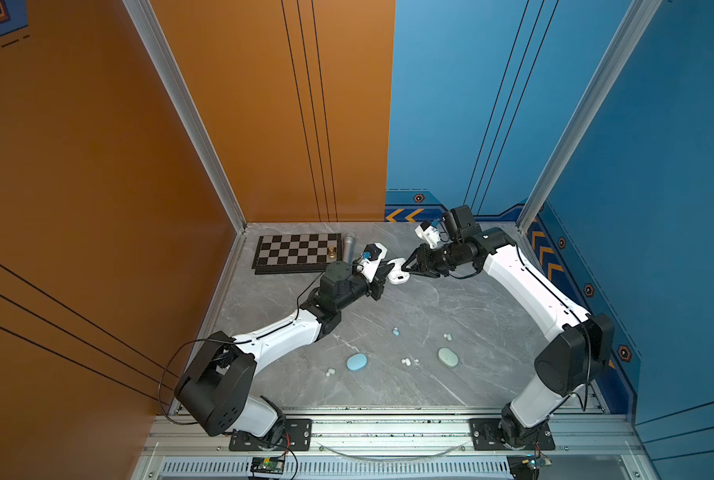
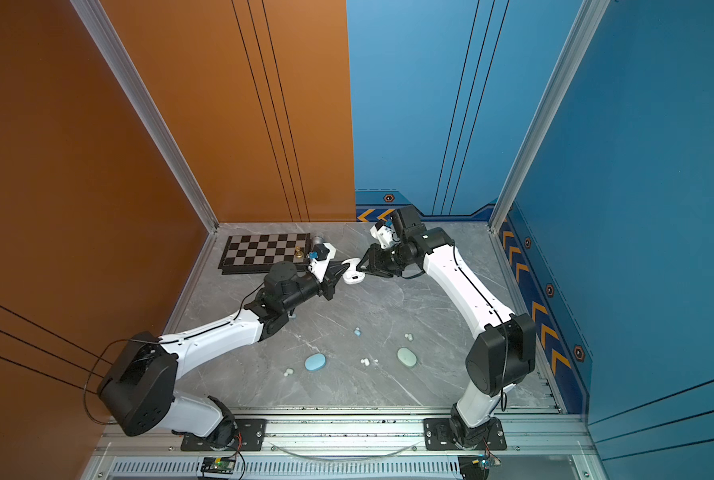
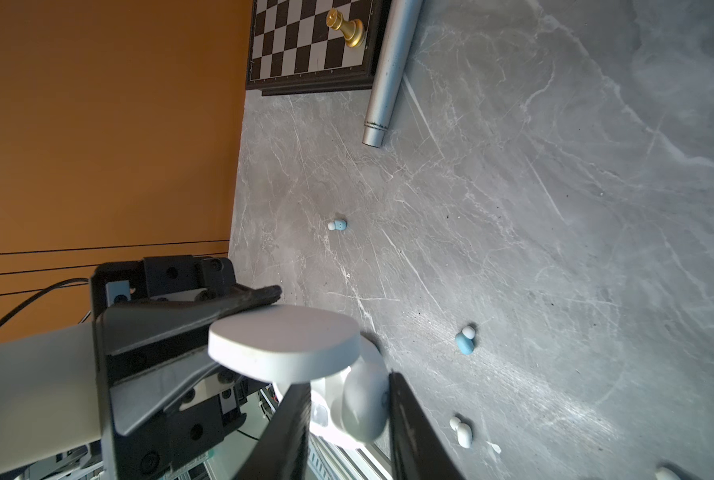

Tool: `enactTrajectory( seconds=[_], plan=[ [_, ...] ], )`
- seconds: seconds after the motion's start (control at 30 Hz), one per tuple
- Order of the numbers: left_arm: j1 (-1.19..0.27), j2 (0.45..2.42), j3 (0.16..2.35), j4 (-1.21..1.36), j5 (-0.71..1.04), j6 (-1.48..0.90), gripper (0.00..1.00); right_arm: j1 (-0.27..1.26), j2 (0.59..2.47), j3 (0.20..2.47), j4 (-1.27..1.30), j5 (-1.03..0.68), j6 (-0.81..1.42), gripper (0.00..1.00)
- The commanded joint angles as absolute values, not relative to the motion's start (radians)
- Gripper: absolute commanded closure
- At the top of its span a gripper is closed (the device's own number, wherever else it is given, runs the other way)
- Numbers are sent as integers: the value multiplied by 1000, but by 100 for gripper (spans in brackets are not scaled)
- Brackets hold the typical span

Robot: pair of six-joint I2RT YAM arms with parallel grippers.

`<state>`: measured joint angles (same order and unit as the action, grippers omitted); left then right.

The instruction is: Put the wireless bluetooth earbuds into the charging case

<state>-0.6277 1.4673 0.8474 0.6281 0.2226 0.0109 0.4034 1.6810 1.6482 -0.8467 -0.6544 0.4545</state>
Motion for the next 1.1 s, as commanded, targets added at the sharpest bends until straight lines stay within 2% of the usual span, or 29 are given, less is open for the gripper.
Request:
enactTrajectory(
  seconds=[0.0,1.07],
  plan=[
    [-632,1477,877,652,251,7,100,411,1641,1678,-870,-665,471,66],
    [-617,1491,889,652,239,17,100,413,1619,1713,-868,-662,489,67]
  ],
)
